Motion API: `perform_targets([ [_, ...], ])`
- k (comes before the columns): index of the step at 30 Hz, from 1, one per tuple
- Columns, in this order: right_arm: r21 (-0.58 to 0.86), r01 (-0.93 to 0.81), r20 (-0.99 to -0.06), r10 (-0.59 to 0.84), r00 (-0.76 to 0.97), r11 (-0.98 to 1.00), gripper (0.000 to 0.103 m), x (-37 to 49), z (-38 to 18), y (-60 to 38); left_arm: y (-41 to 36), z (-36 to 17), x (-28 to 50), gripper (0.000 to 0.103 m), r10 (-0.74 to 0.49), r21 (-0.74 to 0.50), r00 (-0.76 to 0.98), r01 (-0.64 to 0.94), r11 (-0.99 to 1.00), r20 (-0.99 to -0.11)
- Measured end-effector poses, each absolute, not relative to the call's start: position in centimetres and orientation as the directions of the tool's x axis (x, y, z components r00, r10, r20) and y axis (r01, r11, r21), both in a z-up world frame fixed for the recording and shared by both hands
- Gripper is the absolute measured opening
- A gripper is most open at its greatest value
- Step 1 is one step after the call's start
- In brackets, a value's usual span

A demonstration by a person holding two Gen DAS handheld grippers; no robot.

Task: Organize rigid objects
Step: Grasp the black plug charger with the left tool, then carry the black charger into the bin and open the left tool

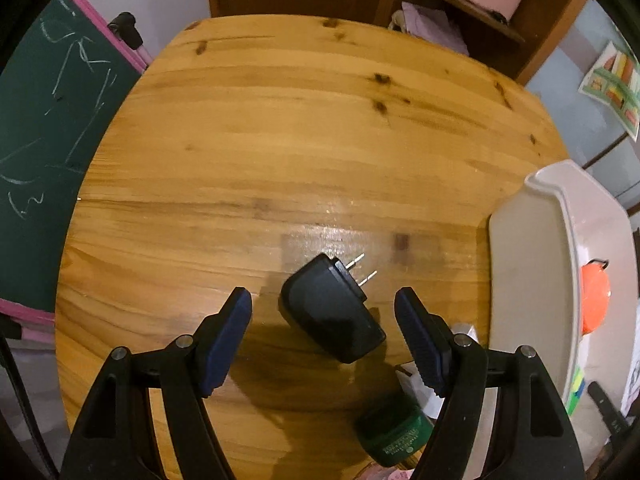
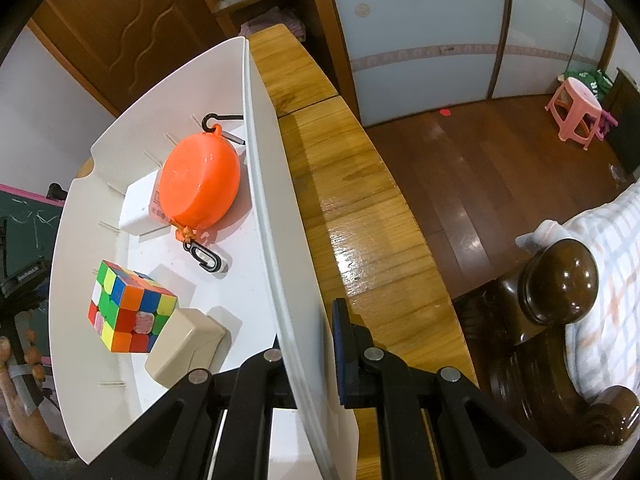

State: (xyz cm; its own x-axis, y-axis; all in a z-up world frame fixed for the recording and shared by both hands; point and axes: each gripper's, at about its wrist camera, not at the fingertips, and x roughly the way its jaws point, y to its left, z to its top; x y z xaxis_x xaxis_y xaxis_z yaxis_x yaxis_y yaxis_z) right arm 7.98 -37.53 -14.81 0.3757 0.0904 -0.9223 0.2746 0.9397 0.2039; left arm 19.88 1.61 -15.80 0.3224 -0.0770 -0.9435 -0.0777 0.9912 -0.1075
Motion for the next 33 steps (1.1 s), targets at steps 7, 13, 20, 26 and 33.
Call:
perform_targets([
  [7, 0.209, 0.276, -0.921, 0.094, 0.377, 0.938, 0.009, 7.9, -14.8, -37.5, 2.0, -17.3, 20.2, 0.077, -0.058, -0.092, 0.291, -0.105, 0.99, -0.955],
  [13, 0.204, 0.274, -0.922, 0.09, 0.377, 0.94, 0.009, 7.9, -14.9, -37.4, 1.9, -17.5, 20.1, 0.064, -0.037, -0.075, 0.313, -0.108, 0.991, -0.949],
  [20, 0.21, 0.277, -0.921, 0.095, 0.379, 0.938, 0.009, 7.9, -14.8, -37.5, 2.3, -17.3, 19.8, 0.045, -0.071, -0.107, 0.365, -0.08, 0.991, -0.928],
  [26, 0.208, 0.277, -0.921, 0.093, 0.378, 0.938, 0.009, 7.9, -14.8, -37.5, 2.6, -14.4, 17.9, 0.044, -0.05, -0.08, 0.42, -0.054, 0.995, -0.906],
  [33, 0.219, 0.281, -0.919, 0.102, 0.38, 0.934, 0.009, 7.9, -14.9, -37.7, 1.6, -6.3, 14.0, 0.044, -0.101, -0.086, 0.53, 0.055, 0.995, -0.842],
])
